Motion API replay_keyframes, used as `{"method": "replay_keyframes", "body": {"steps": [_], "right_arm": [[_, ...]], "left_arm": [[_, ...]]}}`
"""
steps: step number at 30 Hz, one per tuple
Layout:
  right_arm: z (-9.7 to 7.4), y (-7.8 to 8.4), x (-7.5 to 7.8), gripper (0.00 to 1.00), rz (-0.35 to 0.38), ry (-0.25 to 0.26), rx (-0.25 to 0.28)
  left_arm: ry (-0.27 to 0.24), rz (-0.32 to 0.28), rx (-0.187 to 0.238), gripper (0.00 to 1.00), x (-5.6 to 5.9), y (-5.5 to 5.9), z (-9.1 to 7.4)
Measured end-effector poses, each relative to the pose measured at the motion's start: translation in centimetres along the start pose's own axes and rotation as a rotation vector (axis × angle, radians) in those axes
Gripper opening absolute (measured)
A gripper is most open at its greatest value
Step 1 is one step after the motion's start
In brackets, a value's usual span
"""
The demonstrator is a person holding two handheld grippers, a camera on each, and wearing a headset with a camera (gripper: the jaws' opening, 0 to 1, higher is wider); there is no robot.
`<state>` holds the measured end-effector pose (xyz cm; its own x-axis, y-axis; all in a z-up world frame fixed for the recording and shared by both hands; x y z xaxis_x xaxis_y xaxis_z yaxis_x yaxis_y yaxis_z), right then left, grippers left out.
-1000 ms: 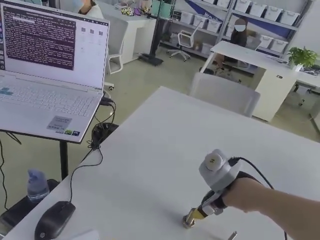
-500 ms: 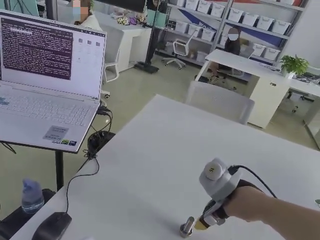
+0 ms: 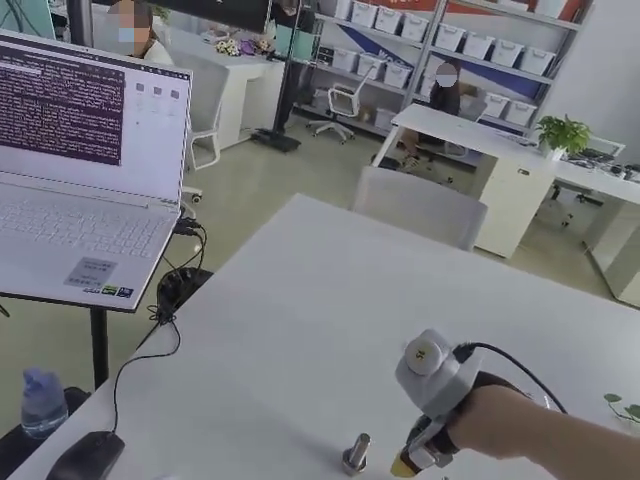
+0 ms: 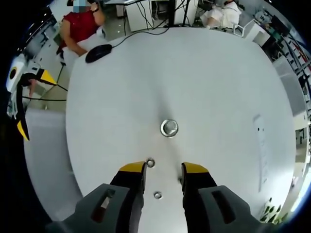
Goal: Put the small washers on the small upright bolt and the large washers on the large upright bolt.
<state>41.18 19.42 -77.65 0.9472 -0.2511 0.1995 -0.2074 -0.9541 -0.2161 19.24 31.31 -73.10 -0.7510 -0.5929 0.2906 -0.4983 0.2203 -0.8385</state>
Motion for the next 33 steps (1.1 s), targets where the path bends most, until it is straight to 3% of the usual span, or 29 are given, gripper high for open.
{"method": "replay_keyframes", "body": {"steps": [14,33], "right_arm": [[2.4,1.1,-1.8,0.31,-0.018,-0.027,-0.002],[5.9,2.8,-3.7,0.29,-0.029,-0.031,-0.008]], "left_arm": [[0.000,-0.006,-0.005,0.83,0.0,0.6,-0.2],[0.002,-0.018,0.007,0.82,-0.1,0.4,0.1]]}}
Point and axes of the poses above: the centre of the closed fingertips' face, and the gripper's own axes: z roughly forward along the fingers, x roughly to its right, y roughly out of its underside, the point moved 2 cm from there along -z, roughly backward along the fingers, and after that the axes turned 11 degrees about y, right-handed, at the moved point
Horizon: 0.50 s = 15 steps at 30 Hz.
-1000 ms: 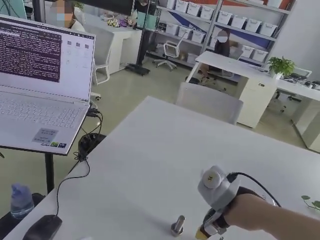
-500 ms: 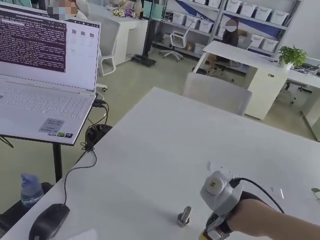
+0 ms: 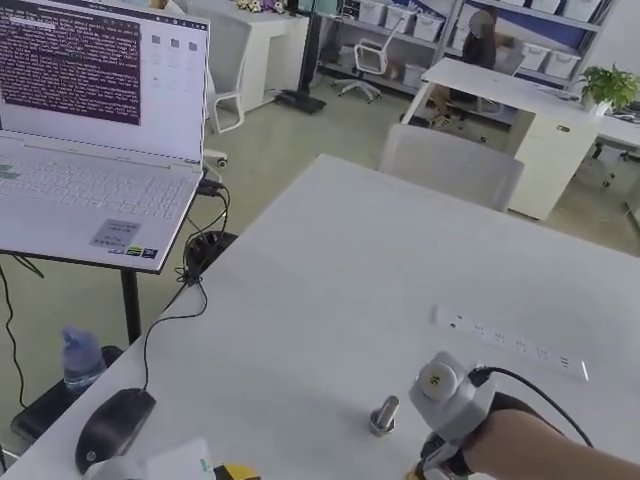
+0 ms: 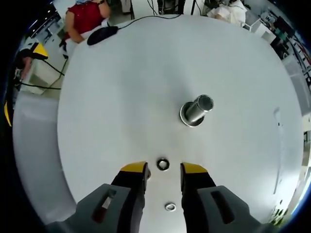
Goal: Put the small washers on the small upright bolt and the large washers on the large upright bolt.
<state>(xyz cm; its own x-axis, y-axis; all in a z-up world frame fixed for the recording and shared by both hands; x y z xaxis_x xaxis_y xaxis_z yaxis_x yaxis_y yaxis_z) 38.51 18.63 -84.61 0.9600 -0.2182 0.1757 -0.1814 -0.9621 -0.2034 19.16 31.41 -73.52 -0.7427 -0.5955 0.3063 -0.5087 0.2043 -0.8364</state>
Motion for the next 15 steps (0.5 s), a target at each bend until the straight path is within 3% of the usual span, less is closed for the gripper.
{"method": "replay_keyframes", "body": {"steps": [15], "right_arm": [[0.96,0.76,-0.25,0.27,0.019,0.007,-0.013]], "left_arm": [[0.007,-0.014,-0.013,0.82,0.30,0.61,0.10]]}}
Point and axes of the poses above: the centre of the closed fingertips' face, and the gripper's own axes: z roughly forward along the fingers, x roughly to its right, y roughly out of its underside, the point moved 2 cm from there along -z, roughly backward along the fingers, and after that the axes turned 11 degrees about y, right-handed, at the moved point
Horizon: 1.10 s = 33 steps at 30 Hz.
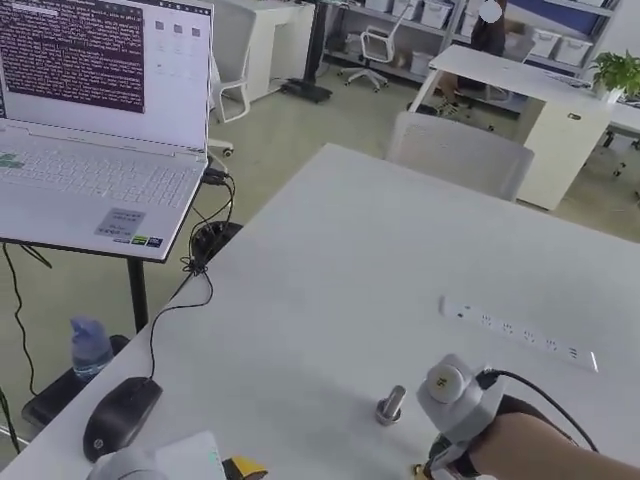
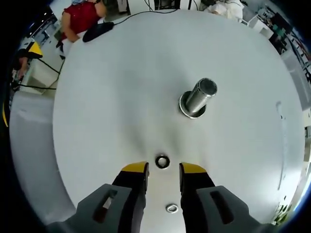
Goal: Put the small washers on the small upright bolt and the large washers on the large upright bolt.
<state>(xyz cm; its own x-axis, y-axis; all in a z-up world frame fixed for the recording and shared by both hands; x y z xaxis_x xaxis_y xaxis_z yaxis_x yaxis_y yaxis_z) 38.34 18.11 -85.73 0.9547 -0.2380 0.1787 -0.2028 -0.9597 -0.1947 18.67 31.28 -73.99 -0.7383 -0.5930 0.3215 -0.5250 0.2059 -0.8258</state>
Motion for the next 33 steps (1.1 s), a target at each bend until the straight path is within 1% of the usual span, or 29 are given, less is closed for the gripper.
{"method": "replay_keyframes", "body": {"steps": [2,8,15,18,20,24,27,28,33], "right_arm": [[0.08,0.06,0.02,0.27,-0.008,0.003,-0.004],[0.43,-0.02,-0.02,0.27,0.001,0.011,-0.006],[0.56,-0.03,-0.10,0.27,0.017,0.017,0.002],[0.53,-0.09,-0.39,0.25,0.024,0.024,-0.003],[0.49,-0.12,-0.61,0.23,0.011,0.025,-0.002],[0.60,-0.14,-0.52,0.21,0.013,0.023,-0.004],[0.62,-0.12,-0.43,0.17,0.009,0.027,-0.001],[0.59,-0.11,-0.37,0.15,-0.001,0.028,-0.002],[0.62,-0.10,-0.47,0.14,-0.039,0.026,-0.005]], "left_arm": [[-0.001,-0.001,0.002,0.82,-0.04,0.10,-0.08],[-0.002,-0.008,-0.006,0.81,-0.18,0.44,-0.14],[0.005,-0.007,-0.006,0.81,-0.20,0.33,0.11],[0.008,-0.004,-0.006,0.81,-0.15,0.26,0.21],[0.010,-0.004,-0.005,0.81,-0.13,0.22,0.24],[0.010,-0.001,-0.010,0.80,-0.17,0.30,0.24],[0.010,0.000,-0.014,0.80,-0.16,0.40,0.23],[0.008,0.000,-0.017,0.80,-0.16,0.48,0.20],[0.004,-0.007,-0.018,0.79,-0.15,0.73,0.03]]}}
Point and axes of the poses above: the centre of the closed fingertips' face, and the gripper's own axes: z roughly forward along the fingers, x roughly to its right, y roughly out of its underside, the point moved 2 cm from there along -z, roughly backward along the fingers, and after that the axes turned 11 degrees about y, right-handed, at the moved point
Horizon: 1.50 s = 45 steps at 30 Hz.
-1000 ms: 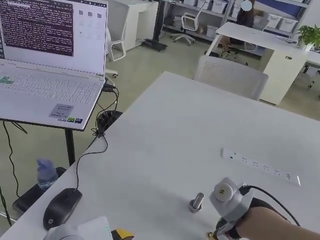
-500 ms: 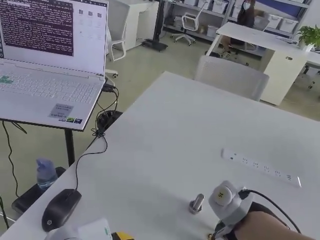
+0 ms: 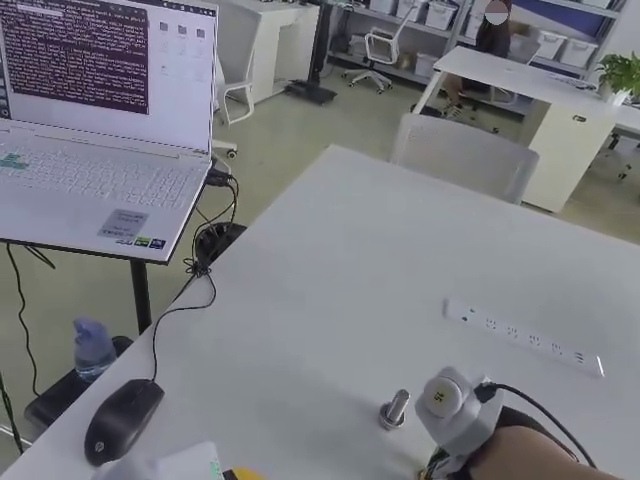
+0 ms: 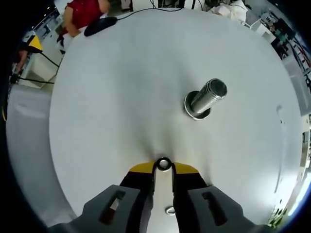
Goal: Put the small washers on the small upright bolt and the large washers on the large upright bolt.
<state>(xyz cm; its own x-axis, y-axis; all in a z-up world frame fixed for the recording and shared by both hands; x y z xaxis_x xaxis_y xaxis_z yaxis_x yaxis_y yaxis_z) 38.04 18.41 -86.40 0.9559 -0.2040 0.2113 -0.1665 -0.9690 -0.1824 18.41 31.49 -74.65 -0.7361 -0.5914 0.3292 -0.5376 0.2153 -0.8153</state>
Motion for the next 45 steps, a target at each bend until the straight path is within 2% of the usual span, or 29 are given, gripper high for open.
{"method": "replay_keyframes", "body": {"steps": [7,15,21,33,40,45], "right_arm": [[0.0,0.0,0.1,0.14,0.014,0.014,-0.018],[-0.1,0.1,0.1,0.13,0.019,0.000,-0.013],[-0.4,-0.1,0.3,0.13,0.023,-0.005,-0.014],[-2.7,-0.2,0.6,0.13,0.071,-0.013,0.014],[-3.8,0.5,1.2,0.13,0.081,-0.005,0.007],[-4.4,1.7,1.8,0.13,0.086,0.007,-0.004]], "left_arm": [[-0.005,0.001,-0.002,0.79,0.1,0.0,0.0],[-0.008,0.008,-0.005,0.78,0.2,-0.3,-0.2],[-0.011,0.008,-0.011,0.77,0.4,0.0,-0.2],[0.000,0.018,-0.016,0.76,0.8,-0.4,-0.1],[0.009,0.027,-0.020,0.75,1.1,-0.6,0.2],[0.018,0.029,-0.007,0.75,1.2,-0.9,0.3]]}}
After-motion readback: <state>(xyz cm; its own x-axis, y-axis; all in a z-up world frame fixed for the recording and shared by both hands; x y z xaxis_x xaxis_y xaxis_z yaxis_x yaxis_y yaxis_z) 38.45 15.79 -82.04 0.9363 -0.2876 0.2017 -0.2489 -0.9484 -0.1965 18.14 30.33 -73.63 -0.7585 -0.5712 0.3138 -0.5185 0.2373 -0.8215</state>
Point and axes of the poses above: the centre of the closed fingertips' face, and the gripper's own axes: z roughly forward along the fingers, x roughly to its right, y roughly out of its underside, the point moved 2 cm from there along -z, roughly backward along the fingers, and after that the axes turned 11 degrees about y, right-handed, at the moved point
